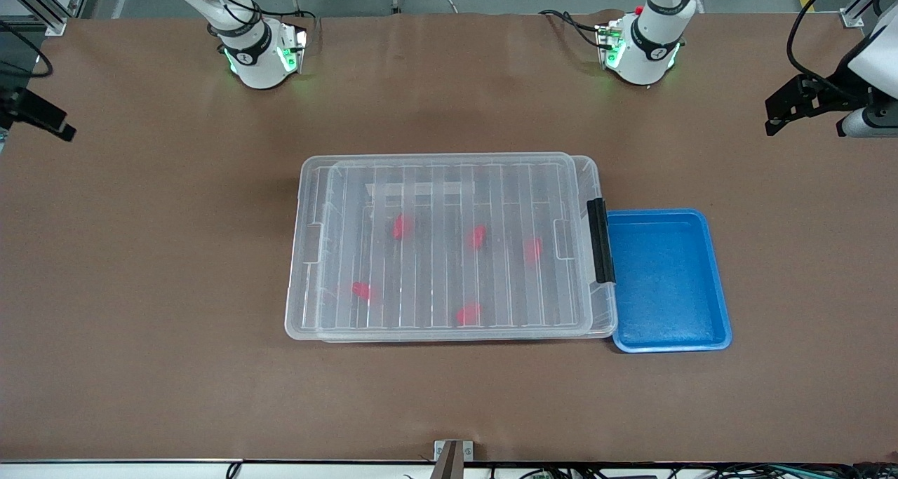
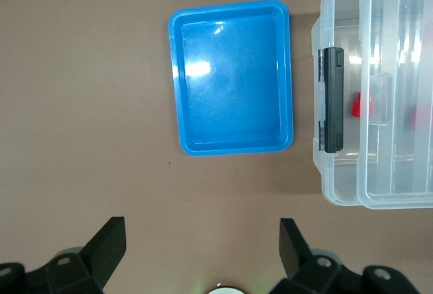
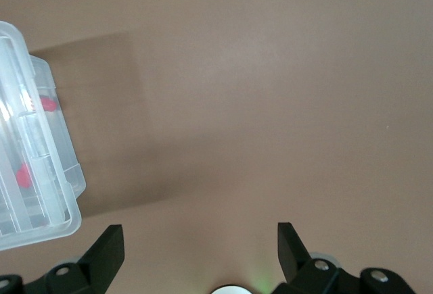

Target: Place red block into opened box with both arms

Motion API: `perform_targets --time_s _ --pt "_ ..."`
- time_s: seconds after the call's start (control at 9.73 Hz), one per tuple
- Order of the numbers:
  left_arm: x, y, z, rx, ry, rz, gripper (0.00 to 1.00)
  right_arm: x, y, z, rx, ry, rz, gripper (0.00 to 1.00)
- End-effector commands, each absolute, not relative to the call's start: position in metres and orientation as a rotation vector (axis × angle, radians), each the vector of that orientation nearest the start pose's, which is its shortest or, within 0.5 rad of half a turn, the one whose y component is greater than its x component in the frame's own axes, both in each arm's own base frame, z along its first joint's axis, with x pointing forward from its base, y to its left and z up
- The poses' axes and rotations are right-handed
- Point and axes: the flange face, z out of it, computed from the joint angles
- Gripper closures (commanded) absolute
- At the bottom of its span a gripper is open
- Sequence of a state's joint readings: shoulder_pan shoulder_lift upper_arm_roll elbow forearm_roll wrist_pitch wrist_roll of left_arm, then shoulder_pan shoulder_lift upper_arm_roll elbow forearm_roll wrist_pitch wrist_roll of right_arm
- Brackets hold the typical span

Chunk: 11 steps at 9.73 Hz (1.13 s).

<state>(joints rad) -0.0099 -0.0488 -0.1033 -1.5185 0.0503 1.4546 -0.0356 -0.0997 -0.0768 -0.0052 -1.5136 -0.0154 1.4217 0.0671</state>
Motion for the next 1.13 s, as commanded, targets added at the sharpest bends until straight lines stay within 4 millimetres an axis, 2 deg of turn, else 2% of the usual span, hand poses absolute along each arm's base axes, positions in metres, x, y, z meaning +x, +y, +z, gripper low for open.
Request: perform_targets --time_s 0.0,0.31,0.41,0.72,1.03 --pt "0.527 -0.057 0.654 -3.097 0.144 0.080 0.00 0.525 -0.073 0.672 -3.136 0.206 0.048 0.00" --pt "0.527 -0.056 0.654 -3.141 0.134 0.088 0.00 0.523 -0.092 0.669 -3.121 0.246 0.073 0.00" --pt "0.527 -0.055 0.654 -3.140 0.129 0.090 0.00 0.523 -0.093 0.668 -3.123 0.182 0.068 0.00" --pt "0.527 -0.054 0.654 -3.135 0.126 0.092 0.00 0.528 -0.094 0.671 -3.127 0.191 0.001 0.00" --pt "0.527 -0.055 0.653 -3.133 0.125 0.091 0.00 0.527 -0.101 0.671 -3.126 0.207 0.006 0.00"
